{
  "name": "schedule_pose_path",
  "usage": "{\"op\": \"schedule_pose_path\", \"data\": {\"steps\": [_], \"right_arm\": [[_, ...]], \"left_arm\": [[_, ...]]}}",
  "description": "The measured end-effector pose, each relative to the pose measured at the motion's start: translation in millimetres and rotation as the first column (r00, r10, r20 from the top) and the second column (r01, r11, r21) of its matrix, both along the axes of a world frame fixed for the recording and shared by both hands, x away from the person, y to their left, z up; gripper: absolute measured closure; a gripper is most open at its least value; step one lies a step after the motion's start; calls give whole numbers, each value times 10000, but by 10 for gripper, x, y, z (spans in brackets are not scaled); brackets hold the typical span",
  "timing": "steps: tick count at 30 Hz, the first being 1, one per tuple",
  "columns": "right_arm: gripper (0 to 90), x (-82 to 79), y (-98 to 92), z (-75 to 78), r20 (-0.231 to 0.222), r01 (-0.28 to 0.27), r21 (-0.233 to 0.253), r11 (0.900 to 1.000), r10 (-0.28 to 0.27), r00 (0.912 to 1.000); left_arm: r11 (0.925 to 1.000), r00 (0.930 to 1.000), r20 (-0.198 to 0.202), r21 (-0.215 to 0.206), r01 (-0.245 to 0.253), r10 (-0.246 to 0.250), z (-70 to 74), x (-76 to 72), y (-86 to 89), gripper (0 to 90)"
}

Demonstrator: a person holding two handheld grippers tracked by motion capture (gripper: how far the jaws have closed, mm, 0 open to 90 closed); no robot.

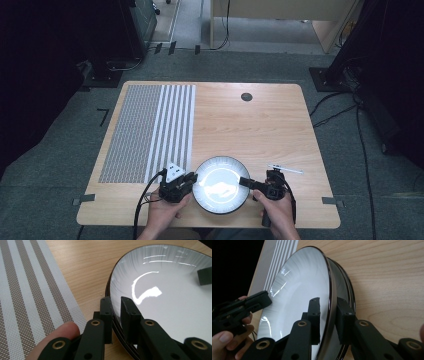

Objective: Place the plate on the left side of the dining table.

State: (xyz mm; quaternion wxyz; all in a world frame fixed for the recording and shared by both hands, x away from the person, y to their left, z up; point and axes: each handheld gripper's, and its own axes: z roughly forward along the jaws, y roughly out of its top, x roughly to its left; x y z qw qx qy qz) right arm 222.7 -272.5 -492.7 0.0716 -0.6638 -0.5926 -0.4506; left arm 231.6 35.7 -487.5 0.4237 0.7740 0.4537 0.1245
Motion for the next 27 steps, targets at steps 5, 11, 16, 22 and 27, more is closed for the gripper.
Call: {"op": "schedule_pose_path", "data": {"steps": [5,11,16,22,27], "right_arm": [[812,32,-64,-80,-201,517,968,9940,-500,9985],[807,31,-114,-135,-535,863,1888,9782,-775,9956],[807,25,-144,-178,-687,1079,2465,9631,-937,9932],[809,2,-124,-161,-519,1103,2806,9535,-996,9937],[812,-14,-46,-110,-358,1137,2799,9533,-1080,9935]], "left_arm": [[10000,10000,36,-1,92,-92,-9,-1,-8,764],[9989,9994,-242,-410,224,-234,7,18,14,699],[9965,9991,-310,-782,280,-305,54,24,40,670],[9905,9972,-511,-1290,472,-542,91,10,36,680],[9902,9982,-470,-1364,307,-374,148,24,95,709]]}}
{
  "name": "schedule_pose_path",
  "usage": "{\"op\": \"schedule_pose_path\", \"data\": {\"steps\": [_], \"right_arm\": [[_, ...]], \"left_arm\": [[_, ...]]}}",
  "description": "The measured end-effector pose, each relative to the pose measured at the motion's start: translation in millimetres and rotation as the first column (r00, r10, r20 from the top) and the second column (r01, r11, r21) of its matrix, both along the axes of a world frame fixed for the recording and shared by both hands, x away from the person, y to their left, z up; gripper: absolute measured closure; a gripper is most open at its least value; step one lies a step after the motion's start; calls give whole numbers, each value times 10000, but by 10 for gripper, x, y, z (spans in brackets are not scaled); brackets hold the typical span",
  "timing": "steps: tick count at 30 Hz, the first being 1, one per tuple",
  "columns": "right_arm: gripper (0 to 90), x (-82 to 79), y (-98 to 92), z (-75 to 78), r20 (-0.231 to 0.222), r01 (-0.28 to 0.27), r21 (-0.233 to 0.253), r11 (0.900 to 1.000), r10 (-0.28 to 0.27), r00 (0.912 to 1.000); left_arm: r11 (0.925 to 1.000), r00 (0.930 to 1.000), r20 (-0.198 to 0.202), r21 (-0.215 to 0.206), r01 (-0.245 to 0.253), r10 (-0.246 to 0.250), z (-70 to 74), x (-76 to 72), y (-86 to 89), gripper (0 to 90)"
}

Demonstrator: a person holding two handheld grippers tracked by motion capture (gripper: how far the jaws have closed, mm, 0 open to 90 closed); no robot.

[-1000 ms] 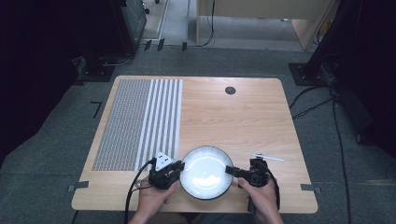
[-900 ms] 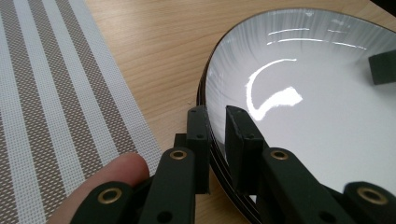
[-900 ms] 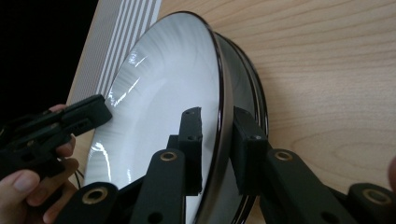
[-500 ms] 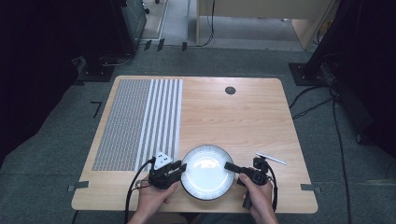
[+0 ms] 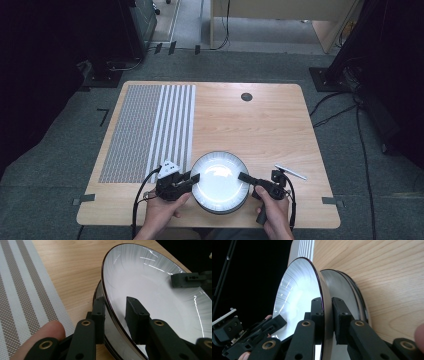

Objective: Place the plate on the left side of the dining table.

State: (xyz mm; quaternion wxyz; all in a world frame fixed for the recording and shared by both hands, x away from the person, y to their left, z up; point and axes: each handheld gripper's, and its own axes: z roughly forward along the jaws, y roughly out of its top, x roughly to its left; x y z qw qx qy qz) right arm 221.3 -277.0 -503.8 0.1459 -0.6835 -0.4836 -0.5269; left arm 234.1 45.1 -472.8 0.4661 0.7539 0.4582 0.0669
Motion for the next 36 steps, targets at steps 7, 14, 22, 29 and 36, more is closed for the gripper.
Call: {"op": "schedule_pose_path", "data": {"steps": [7,14,22,29,36], "right_arm": [[814,34,91,77,274,-37,-307,9995,45,9996],[817,131,245,143,408,-304,-463,9985,323,9986],[799,381,495,331,448,-566,-336,9978,581,9973],[802,557,728,427,481,-832,-487,9953,855,9952],[797,797,1000,509,412,-1014,-659,9927,1042,9937]], "left_arm": [[9997,9997,-85,-80,-237,237,77,33,96,728],[9981,9981,0,11,-617,617,162,76,241,744],[9935,9938,-15,-264,-1111,1111,287,149,518,763],[9882,9885,76,-262,-1509,1512,378,231,738,773],[9798,9802,97,-342,-1972,1977,456,362,976,795]]}}
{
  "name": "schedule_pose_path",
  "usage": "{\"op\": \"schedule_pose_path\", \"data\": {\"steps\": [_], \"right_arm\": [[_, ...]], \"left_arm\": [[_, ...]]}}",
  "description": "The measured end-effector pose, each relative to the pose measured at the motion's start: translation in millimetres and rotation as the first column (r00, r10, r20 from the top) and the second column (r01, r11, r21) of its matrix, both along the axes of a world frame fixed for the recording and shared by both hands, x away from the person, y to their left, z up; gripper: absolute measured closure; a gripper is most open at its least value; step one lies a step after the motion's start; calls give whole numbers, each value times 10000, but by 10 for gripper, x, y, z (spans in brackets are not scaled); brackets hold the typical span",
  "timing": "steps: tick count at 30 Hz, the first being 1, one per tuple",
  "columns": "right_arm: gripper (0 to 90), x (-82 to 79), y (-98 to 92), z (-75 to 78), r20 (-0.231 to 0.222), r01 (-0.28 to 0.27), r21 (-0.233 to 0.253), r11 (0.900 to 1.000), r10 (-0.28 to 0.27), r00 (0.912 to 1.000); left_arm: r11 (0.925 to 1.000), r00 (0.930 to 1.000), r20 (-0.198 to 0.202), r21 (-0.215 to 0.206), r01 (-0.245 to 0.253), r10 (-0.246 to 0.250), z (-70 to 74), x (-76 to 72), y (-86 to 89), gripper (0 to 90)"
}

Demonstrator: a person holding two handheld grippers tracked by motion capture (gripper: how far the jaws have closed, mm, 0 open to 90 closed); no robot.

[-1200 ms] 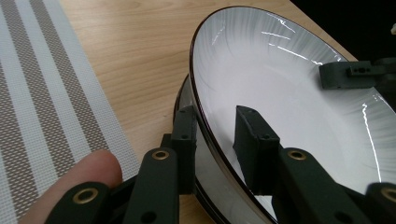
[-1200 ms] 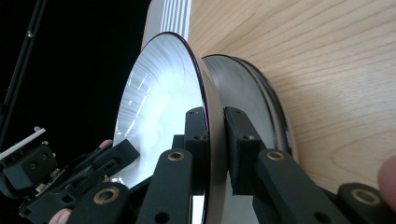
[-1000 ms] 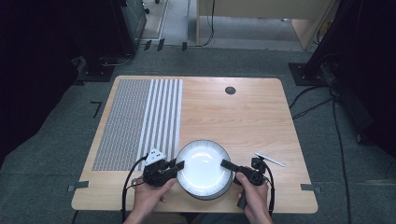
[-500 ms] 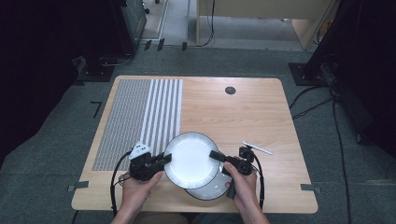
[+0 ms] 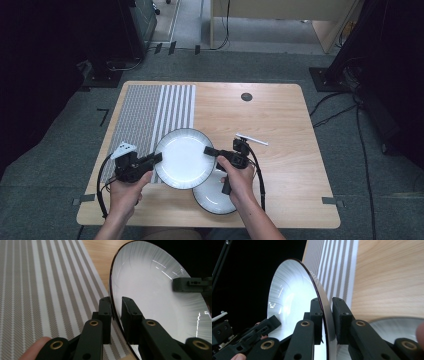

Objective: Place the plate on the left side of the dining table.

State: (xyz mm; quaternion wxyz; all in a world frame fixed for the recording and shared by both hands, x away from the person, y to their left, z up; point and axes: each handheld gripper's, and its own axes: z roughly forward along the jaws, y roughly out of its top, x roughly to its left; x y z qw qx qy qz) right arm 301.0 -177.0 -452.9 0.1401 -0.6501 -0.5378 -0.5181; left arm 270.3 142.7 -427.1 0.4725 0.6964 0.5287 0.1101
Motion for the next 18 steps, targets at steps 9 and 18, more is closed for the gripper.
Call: {"op": "schedule_pose_path", "data": {"steps": [9,18], "right_arm": [[797,293,371,25,213,-310,-403,9987,319,9993],[796,567,687,-86,154,-549,-642,9964,560,9983]], "left_arm": [[9982,9981,-143,-43,-594,593,3,182,324,817],[9940,9930,-503,-211,-1076,1065,-135,382,598,830]]}}
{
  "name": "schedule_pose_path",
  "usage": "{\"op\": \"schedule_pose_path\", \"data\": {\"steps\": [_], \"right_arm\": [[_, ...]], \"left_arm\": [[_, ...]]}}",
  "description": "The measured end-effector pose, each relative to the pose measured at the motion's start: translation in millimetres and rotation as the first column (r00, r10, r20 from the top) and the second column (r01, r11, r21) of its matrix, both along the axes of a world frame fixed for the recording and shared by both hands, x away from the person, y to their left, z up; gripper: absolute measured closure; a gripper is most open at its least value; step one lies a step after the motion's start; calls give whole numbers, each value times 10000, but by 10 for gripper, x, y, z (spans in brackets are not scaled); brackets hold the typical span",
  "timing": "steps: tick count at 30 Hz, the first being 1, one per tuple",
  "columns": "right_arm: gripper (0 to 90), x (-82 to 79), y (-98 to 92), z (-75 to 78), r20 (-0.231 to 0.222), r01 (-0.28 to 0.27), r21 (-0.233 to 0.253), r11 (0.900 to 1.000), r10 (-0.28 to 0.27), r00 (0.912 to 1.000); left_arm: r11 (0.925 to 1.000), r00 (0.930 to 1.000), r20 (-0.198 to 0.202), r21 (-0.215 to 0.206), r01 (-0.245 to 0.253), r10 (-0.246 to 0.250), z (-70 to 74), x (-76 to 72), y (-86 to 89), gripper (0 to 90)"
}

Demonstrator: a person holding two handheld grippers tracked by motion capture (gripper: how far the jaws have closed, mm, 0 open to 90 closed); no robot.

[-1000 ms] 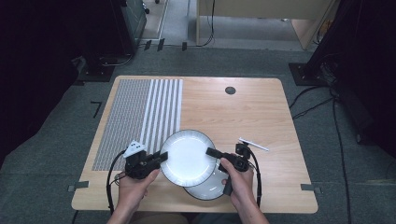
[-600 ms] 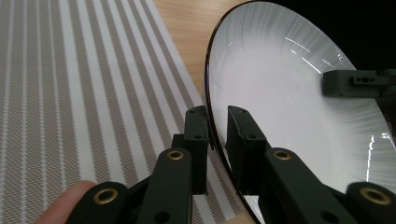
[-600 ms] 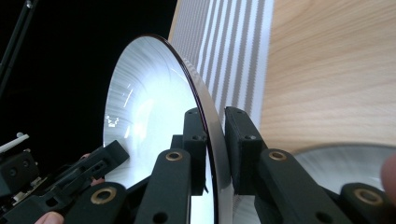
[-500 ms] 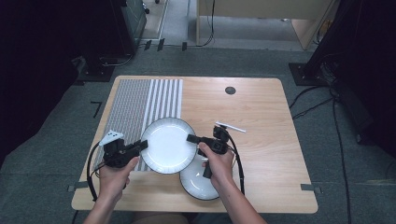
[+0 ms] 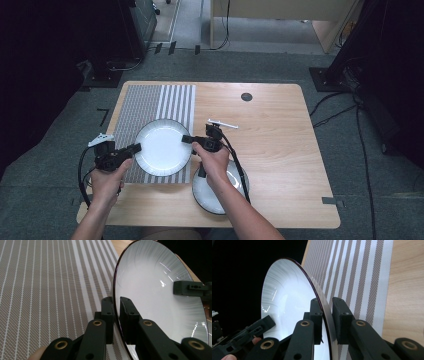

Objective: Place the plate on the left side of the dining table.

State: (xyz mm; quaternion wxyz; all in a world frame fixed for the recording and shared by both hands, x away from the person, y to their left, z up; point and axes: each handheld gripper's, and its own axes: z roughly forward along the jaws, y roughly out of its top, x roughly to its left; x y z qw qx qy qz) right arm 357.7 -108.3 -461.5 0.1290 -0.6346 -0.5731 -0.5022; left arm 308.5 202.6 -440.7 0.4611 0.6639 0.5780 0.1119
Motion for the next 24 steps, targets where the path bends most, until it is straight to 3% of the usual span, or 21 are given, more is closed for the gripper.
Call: {"op": "schedule_pose_path", "data": {"steps": [12,20,24], "right_arm": [[775,409,261,-8,-220,-72,-377,9993,63,9997],[776,660,429,-94,-390,-214,-635,9977,190,9991],[784,796,517,-163,0,-374,-1251,9914,377,9993]], "left_arm": [[9996,9988,-455,222,-150,160,-56,376,196,836],[9973,9950,-774,431,-600,632,-120,624,298,840],[9961,9917,-1051,540,-692,745,-173,744,324,841]]}}
